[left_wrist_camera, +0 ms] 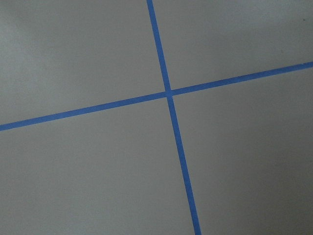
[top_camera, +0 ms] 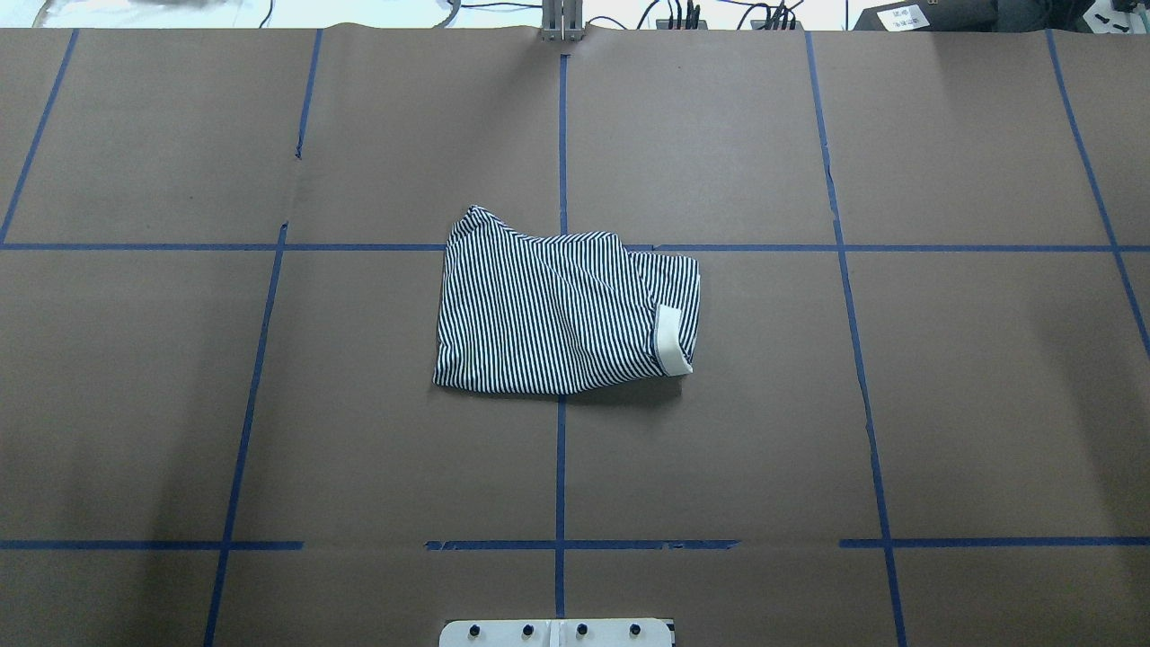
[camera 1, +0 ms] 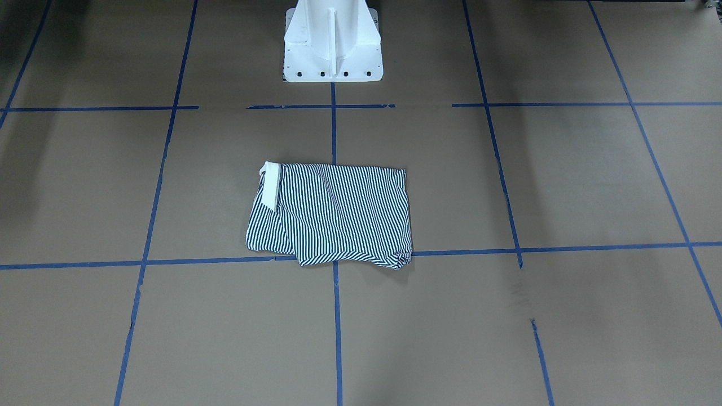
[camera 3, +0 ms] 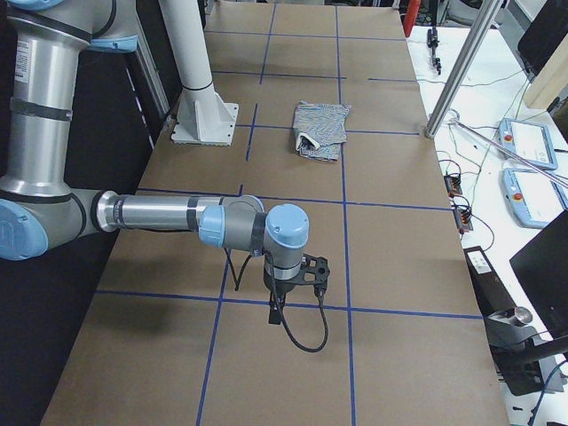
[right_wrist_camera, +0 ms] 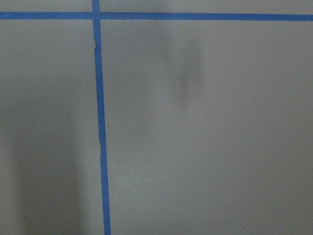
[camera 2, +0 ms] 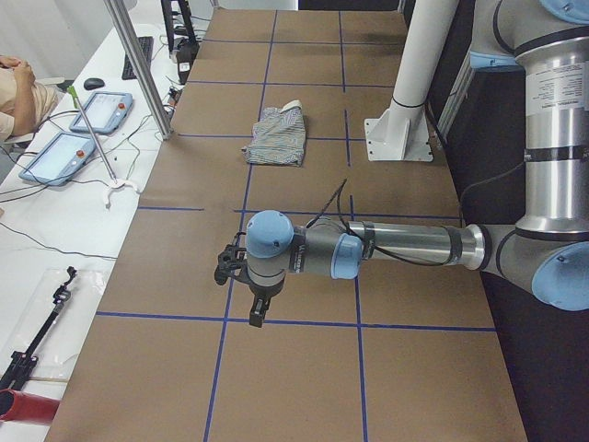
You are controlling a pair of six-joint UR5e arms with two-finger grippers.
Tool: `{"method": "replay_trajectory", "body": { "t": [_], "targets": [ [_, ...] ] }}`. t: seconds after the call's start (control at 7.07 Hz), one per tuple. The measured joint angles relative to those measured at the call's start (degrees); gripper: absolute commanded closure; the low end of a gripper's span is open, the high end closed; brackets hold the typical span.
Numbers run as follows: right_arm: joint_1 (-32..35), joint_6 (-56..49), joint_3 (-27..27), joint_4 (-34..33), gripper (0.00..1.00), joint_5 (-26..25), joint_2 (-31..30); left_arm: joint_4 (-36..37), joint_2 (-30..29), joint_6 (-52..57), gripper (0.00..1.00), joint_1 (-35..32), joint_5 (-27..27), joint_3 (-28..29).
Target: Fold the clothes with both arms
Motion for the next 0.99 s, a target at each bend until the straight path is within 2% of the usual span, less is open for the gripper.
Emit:
{"method": "replay_trajectory", "body": {
  "t": [0.99],
  "targets": [
    [-0.78, 0.22, -0.02, 0.0, 0.0, -0.02, 0.01, 0.17, 0.17, 0.0, 0.0, 0.09, -0.02, 0.4]
  ]
}}
